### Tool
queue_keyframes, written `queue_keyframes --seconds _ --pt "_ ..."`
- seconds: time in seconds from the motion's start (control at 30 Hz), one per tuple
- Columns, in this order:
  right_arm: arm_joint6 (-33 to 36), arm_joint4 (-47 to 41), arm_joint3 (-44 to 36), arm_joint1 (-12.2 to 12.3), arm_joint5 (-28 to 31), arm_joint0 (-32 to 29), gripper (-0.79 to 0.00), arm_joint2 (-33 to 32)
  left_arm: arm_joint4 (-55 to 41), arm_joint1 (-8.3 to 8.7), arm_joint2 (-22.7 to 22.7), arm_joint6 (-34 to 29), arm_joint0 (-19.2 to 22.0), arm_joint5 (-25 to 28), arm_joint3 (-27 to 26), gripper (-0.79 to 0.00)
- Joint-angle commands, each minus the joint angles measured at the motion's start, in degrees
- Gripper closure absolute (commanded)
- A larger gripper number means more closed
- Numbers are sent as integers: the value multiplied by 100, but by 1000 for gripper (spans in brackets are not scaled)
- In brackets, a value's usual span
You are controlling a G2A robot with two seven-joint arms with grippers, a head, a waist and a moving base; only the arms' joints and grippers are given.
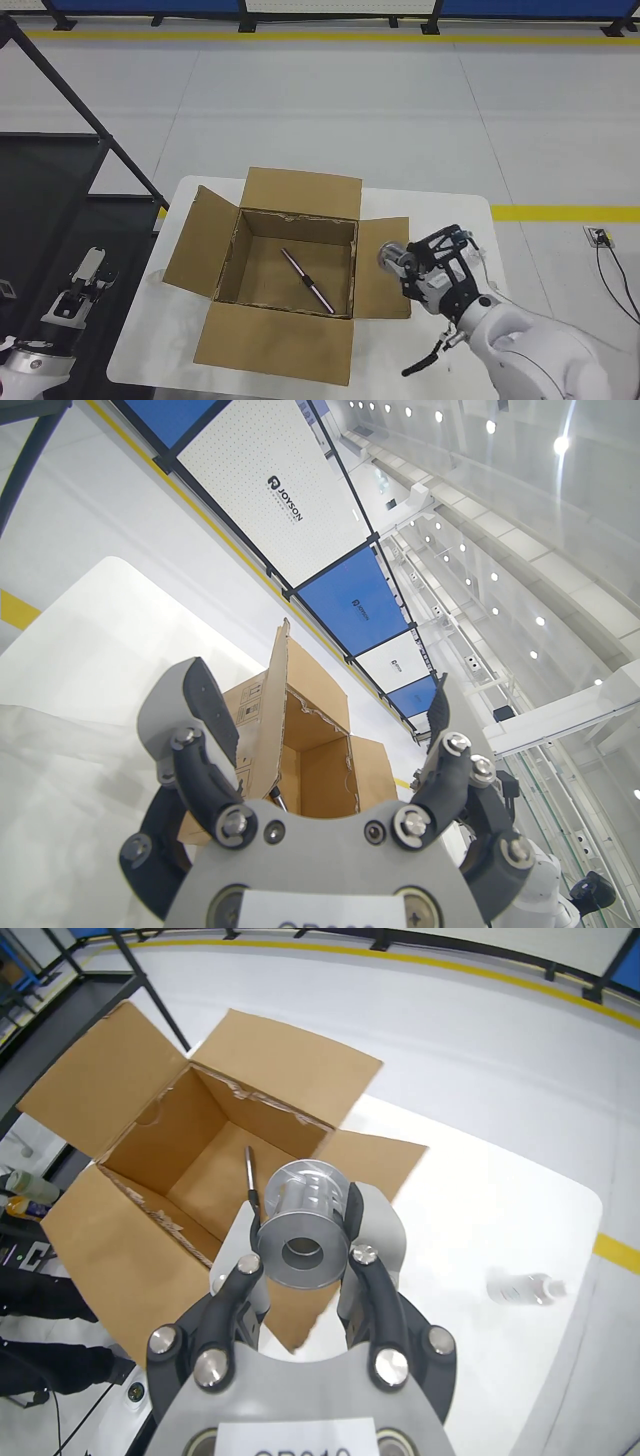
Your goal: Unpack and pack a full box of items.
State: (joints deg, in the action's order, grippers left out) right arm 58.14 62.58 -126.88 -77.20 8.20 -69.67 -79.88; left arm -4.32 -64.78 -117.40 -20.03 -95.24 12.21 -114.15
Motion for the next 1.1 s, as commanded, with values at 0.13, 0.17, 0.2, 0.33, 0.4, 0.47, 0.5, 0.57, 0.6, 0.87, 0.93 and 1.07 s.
queue_keyframes --seconds 0.13,0.17,0.2,0.33,0.4,0.47,0.5,0.57,0.6,0.87,0.93,1.07 --pt "138 636 1241 -185 -684 1314 0 1698 0 0 0 0 0 0 0 -785" --pt "119 820 1490 -234 -851 1533 0 1979 0 0 0 0 0 0 0 -785" --pt "79 927 1718 -290 -1017 1728 0 2252 0 0 0 0 0 0 0 -785" --pt "-2 1071 2608 -521 -1491 2432 0 3067 0 0 0 0 0 0 0 -785" --pt "10 1106 3111 -646 -1684 2761 0 3394 0 0 0 0 0 0 0 -785" --pt "37 1071 3674 -785 -1876 3092 0 3669 0 0 0 0 0 0 0 -785" --pt "78 995 3959 -858 -1919 3271 0 3780 0 0 0 0 0 0 0 -785" --pt "101 1120 4550 -1001 -2107 3601 0 4038 0 0 0 0 0 0 0 -785" --pt "88 1169 4807 -1074 -2201 3718 0 4167 0 0 0 0 0 0 0 -785" --pt "140 700 6576 -1609 -2369 4487 0 4591 0 0 0 0 0 0 0 -785" --pt "121 539 6973 -1735 -2323 4621 0 4657 0 0 0 0 0 0 0 -785" --pt "-11 371 7682 -1974 -2317 4844 0 4780 0 0 0 0 0 0 0 -785"
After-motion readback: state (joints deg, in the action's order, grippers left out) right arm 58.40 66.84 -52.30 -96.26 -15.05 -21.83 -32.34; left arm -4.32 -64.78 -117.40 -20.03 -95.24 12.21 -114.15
